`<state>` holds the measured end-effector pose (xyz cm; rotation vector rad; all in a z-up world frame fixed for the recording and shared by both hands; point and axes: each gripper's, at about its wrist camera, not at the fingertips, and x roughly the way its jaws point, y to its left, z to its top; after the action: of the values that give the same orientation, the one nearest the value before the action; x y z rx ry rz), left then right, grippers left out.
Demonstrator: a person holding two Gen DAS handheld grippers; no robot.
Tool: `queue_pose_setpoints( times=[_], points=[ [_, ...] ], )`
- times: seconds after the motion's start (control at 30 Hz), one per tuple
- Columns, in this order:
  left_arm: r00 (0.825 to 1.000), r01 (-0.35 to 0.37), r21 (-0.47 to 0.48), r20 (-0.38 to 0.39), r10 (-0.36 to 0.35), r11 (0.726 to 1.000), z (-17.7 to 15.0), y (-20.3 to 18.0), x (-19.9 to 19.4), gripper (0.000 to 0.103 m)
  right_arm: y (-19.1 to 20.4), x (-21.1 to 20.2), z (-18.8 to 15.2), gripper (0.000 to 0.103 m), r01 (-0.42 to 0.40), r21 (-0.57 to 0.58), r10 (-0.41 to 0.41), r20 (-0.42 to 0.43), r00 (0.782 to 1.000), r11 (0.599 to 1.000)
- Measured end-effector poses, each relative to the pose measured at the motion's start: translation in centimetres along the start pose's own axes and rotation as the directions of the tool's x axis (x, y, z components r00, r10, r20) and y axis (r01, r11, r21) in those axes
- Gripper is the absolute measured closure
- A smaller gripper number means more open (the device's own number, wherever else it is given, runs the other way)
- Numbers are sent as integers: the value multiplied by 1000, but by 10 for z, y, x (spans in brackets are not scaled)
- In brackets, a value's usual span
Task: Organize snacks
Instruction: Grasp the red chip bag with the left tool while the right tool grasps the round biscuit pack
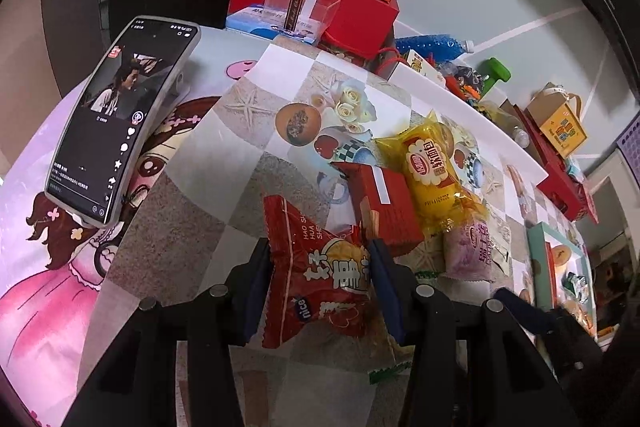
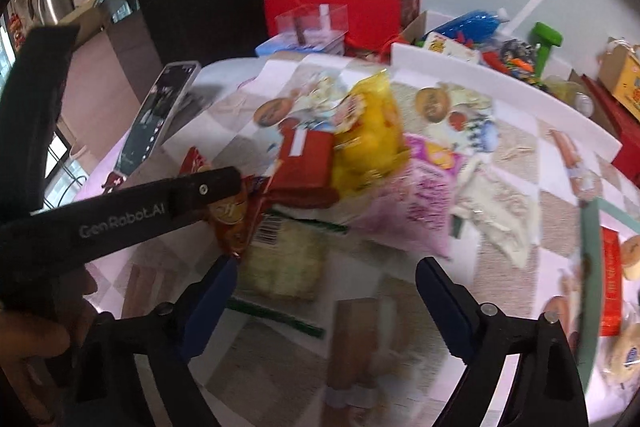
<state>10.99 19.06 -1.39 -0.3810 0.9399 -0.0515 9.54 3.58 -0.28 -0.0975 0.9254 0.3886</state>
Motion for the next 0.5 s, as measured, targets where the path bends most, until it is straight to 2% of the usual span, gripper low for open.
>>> queue_pose_setpoints(
  times=[0.27, 0.37, 0.43, 0.5],
  points=[
    [1000, 13, 2, -6, -13, 1000, -1, 1, 2, 52, 10, 20, 2, 22, 14, 5, -14, -30, 999, 1000],
    [1000, 5, 5, -16, -5, 1000, -2, 0, 6, 50, 14, 24, 1, 34, 15, -7, -15, -41, 999, 1000],
    [1000, 10, 4, -28, -10, 1000, -3, 0, 9, 49, 14, 28, -2, 47, 16, -3, -17, -54, 998, 1000],
    [999, 7, 6, -40, -7, 1000, -6, 0, 13, 49, 11, 28, -4, 48, 18, 3, -18, -55, 998, 1000]
  ],
)
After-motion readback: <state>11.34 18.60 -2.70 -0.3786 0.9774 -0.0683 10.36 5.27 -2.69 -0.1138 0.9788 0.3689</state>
